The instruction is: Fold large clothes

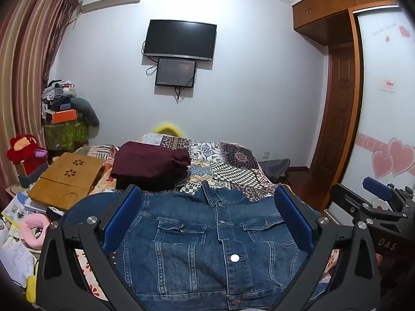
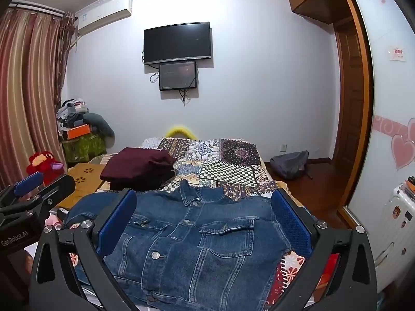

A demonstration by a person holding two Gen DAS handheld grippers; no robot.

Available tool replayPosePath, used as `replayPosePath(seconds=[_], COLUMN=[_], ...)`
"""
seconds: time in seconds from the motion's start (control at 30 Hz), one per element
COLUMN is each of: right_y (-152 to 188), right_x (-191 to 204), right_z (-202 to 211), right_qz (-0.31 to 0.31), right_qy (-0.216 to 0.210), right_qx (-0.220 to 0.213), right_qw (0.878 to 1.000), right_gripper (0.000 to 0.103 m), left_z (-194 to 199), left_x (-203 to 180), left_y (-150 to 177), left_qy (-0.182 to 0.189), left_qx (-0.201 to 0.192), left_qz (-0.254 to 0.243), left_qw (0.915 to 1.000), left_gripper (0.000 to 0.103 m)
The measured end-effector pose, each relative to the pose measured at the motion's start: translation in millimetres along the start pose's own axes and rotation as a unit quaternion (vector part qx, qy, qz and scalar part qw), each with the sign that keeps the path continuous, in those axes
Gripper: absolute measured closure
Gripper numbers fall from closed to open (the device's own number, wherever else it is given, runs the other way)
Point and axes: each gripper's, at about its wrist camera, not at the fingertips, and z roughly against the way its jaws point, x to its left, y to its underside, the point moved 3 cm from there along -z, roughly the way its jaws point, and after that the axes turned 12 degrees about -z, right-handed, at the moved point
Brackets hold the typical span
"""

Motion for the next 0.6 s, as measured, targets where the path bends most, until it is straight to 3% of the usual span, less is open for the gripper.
replayPosePath(seconds=[0.6], right_y=[-0.5], right_x=[1.1], right_z=[-2.1], right_qz=[0.004], right_qy=[0.002], right_qx=[0.005], right_qw=[1.000], right_gripper=[0.000], left_z=[-3.5], left_x=[5.8], left_y=[4.4], left_qy=[0.000], left_qx=[0.002], left_qz=[0.004], left_qw=[1.0000], left_gripper=[0.000])
